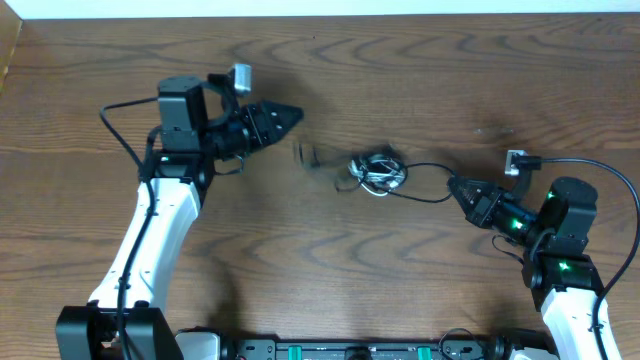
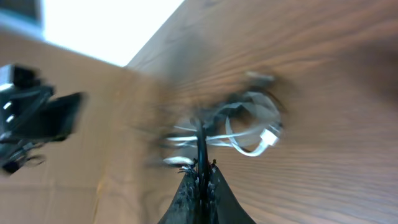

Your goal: Untangle cables

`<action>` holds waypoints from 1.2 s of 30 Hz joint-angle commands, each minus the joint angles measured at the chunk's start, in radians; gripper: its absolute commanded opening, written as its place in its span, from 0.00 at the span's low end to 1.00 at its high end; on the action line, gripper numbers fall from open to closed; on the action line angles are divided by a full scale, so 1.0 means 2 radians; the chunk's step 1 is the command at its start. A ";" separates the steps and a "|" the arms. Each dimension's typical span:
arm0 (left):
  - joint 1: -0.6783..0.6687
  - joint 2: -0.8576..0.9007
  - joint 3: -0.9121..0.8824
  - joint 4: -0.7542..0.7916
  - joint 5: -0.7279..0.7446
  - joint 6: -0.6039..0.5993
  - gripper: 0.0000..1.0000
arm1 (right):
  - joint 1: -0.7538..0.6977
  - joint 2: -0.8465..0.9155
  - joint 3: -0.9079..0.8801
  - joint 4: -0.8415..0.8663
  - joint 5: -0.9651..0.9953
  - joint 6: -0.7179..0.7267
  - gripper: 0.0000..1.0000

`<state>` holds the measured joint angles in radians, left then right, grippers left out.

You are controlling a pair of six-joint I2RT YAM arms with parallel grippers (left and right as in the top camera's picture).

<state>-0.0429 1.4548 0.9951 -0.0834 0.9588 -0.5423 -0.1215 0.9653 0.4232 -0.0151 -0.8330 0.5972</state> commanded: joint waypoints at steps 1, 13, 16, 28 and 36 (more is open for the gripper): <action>-0.017 -0.006 0.005 -0.011 -0.002 0.005 0.77 | -0.004 -0.005 0.001 0.013 -0.052 -0.015 0.01; -0.108 -0.004 0.004 -0.087 -0.147 -0.017 0.97 | -0.004 0.008 0.001 0.013 -0.046 -0.015 0.01; -0.129 0.000 0.004 -0.118 -0.181 -0.115 0.97 | -0.004 0.014 0.001 0.013 -0.039 -0.015 0.01; -0.218 0.006 -0.010 -0.166 -0.247 -0.444 0.98 | -0.004 0.032 0.001 0.011 -0.028 -0.015 0.01; -0.284 0.019 -0.015 -0.199 -0.305 -0.606 0.98 | -0.004 0.032 0.001 0.011 -0.018 -0.015 0.01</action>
<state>-0.5770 1.4677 0.9779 -0.4835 0.4225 -1.5574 -0.1215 1.0267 0.4232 0.0082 -0.8879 0.5869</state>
